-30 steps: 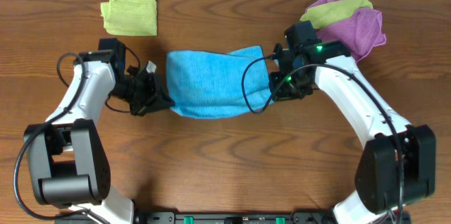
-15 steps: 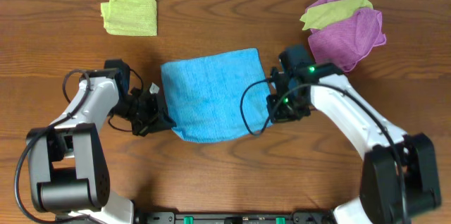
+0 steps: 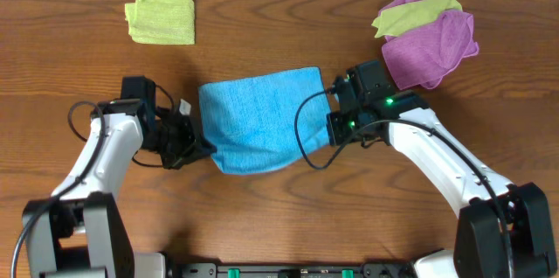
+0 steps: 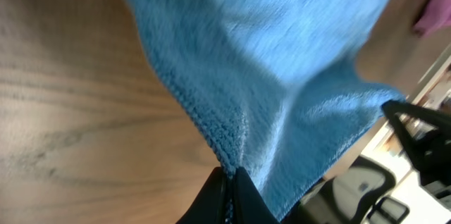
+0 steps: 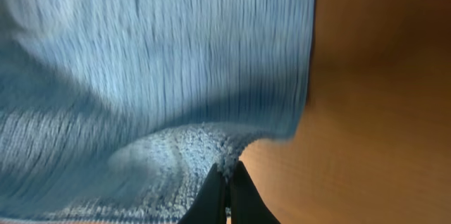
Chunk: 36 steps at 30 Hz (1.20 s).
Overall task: Fold the cloth
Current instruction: 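Pull the folded edge back with both grippers to form a strip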
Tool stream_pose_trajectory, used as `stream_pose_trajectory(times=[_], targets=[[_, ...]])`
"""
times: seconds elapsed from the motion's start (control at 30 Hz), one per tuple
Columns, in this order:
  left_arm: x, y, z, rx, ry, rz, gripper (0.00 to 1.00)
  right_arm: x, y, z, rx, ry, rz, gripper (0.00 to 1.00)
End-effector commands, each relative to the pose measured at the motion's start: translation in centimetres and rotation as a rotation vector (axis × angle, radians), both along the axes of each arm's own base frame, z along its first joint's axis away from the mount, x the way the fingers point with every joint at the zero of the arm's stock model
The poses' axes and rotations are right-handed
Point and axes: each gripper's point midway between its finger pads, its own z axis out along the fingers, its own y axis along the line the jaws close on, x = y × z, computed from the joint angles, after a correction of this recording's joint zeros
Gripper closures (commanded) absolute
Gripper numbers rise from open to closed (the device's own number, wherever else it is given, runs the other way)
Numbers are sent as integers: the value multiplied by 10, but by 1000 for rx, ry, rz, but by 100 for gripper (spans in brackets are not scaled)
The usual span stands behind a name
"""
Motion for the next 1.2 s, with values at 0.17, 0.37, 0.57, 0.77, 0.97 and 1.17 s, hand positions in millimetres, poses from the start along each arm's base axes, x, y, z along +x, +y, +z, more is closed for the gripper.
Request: stream_pose_trajectory(times=[0.17, 0.37, 0.57, 0.77, 0.97, 1.17], targets=[[41, 18, 4, 77, -51, 228, 94, 44, 4, -1, -18, -166, -14, 99], [65, 21, -1, 146, -118, 289, 94, 70, 10, -14, -13, -230, -26, 99], [77, 13, -5, 195, -153, 310, 94, 99, 12, -6, -30, -332, -36, 99], [85, 22, -9, 259, -166, 369, 94, 127, 20, 5, -38, -393, -14, 99], [94, 29, -11, 295, -195, 400, 94, 150, 27, 4, -61, -417, 12, 99], [109, 26, -32, 274, -186, 416, 94, 159, 28, -5, -81, -413, 16, 99]])
